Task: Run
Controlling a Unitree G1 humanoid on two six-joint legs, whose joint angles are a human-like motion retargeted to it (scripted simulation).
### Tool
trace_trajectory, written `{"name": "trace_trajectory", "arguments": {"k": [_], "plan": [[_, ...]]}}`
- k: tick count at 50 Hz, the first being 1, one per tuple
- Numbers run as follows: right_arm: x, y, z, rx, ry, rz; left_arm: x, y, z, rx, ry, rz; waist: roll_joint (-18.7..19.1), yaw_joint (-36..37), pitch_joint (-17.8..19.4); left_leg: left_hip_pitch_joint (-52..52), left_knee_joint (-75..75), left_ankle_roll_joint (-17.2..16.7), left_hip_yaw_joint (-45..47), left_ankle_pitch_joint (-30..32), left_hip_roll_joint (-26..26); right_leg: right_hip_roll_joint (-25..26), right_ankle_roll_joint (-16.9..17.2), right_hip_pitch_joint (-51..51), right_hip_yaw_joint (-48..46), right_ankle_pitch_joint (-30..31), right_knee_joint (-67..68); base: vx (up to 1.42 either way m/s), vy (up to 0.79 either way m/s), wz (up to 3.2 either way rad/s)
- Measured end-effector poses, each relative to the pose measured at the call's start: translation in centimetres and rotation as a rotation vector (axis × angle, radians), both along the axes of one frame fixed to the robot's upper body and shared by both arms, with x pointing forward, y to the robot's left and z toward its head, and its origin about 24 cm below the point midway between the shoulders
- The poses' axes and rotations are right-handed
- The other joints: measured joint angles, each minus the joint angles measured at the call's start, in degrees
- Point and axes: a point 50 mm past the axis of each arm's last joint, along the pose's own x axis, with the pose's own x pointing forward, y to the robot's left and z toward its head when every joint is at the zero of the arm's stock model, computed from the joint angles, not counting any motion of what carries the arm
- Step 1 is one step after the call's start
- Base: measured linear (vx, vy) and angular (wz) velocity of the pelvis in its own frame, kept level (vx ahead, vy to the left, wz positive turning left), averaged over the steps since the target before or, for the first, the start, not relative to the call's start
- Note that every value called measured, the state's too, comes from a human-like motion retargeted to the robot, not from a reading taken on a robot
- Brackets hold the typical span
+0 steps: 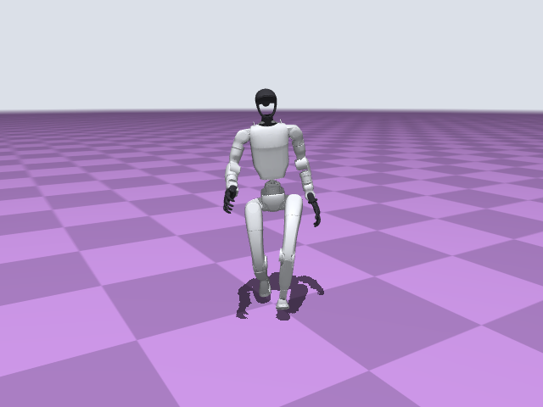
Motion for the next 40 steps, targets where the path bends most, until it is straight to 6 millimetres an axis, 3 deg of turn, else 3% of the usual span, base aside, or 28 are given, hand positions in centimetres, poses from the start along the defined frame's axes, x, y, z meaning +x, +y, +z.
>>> {"name": "trace_trajectory", "arguments": {"k": [2,4,7,10,13,16,21,25,28,30,31,34,37,40], "plan": [[0.9,0.6,1.6,-0.005,-0.074,0.024,-2.0,0.8,0.0,0.022,0.053,0.044,-1.13,0.1,0.42,0.34,2.9,1.17,0.47,0.54,-2.18,-1.27,1.0,3.25,1.04,-0.67,4.02,0.0,0.0,0.0],[0.9,1.1,1.7,-0.007,-0.083,0.038,-3.0,1.0,0.1,0.039,0.081,0.064,-2.82,-0.47,0.81,1.55,8.35,2.7,1.8,1.57,-4.57,-3.36,3.08,5.76,2.15,1.34,10.66,0.0,0.0,0.0],[-0.6,1.9,-0.6,0.02,0.011,0.052,-1.7,1.0,0.1,0.054,0.049,0.09,-6.34,-2.53,2.27,7.11,10.46,5.45,3.97,1.55,-8.83,-8.07,7.9,5.99,3.92,14.33,22.52,-0.02,0.04,0.22],[-3.3,2.3,-4.5,0.061,0.191,0.048,2.8,0.0,0.2,0.045,-0.073,0.062,-7.45,-4.93,2.21,12.53,8.46,5.88,3.78,0.13,-10.4,-12.13,8.16,-1.81,4.2,24.35,34.2,-0.02,0.01,0.07],[-7.5,1.8,-8.7,0.075,0.414,0.012,9.4,-1.9,1.5,0.021,-0.263,-0.007,-6.95,-8.08,1.48,19.51,2.95,5.88,2.25,-1.1,-11.62,-16.8,3.67,-12.28,4.15,17.56,39.15,-0.01,0.04,0.13],[-12.5,0.4,-11.8,0.075,0.63,-0.055,16.3,-3.6,4.3,-0.009,-0.487,-0.071,-5.87,-10.95,1.11,27.34,-3.8,5.03,0.16,-1.78,-11.97,-18.78,0.72,-22.09,4.03,10.15,35.48,0.0,0.02,0.12],[-20.8,-2.2,-14.3,0.062,0.903,-0.198,25.3,-6.0,11.6,-0.041,-0.879,-0.191,-3.14,-12.81,0.65,37.37,-11.91,2.74,-2.78,-2.39,-9.54,-13.22,1.58,-32.94,4.46,4.68,16.21,0.01,-0.04,-0.07],[-25.9,-3.5,-14.6,0.041,1.04,-0.274,28.3,-7.3,16.0,-0.049,-1.085,-0.266,-2.1,-12.3,1.17,42.48,-8.79,1.19,-4.24,-4.67,-7.25,-7.35,1.68,-34.27,5.64,3.33,10.14,-0.01,-0.07,-0.2],[-27.6,-3.4,-14.7,0.049,1.078,-0.313,28.0,-7.6,16.1,-0.064,-1.099,-0.276,1.09,-10.72,3.49,44.75,4.64,-1.44,-4.67,-4.67,-1.2,-2.24,-1.87,-29.89,1.99,4.82,15.59,0.0,-0.06,-0.47],[-27.3,-3.4,-14.7,0.054,1.066,-0.327,27.0,-7.6,14.7,-0.073,-1.039,-0.282,6.62,-8.23,5.51,45.07,18.66,-4.89,-4.88,-2.84,8.15,4.66,-5.5,-25.32,-3.56,5.25,16.26,0.04,-0.05,-0.88],[-26.3,-3.3,-14.7,0.057,1.04,-0.321,26.1,-7.6,13.4,-0.079,-0.982,-0.289,7.84,-7.34,5.85,43.38,24.5,-6.02,-4.7,1.33,11.07,6.35,-6.92,-23.69,-4.79,4.66,16.16,0.01,-0.05,-0.59],[-21.9,-2.9,-14.3,0.054,0.914,-0.28,22.4,-7.4,9.2,-0.095,-0.768,-0.299,9.02,-4.71,5.93,33.85,39.0,-5.01,-3.8,7.96,17.15,8.77,-9.18,-19.14,-6.15,2.53,14.06,-0.01,-0.02,-0.09],[-15.6,-2.3,-12.7,0.044,0.719,-0.212,17.2,-5.9,4.8,-0.085,-0.514,-0.271,7.49,-2.09,5.17,21.11,43.58,-0.49,-2.72,3.82,18.18,8.82,-7.87,-13.68,-4.74,1.05,8.78,0.0,0.0,0.0],[-9.2,-1.7,-9.5,0.042,0.481,-0.148,10.7,-3.7,1.7,-0.054,-0.276,-0.197,5.19,0.15,4.99,11.11,36.06,1.15,-1.38,-0.3,14.84,7.81,-5.06,-6.67,-2.69,0.3,3.56,0.03,0.02,-0.24]]}}
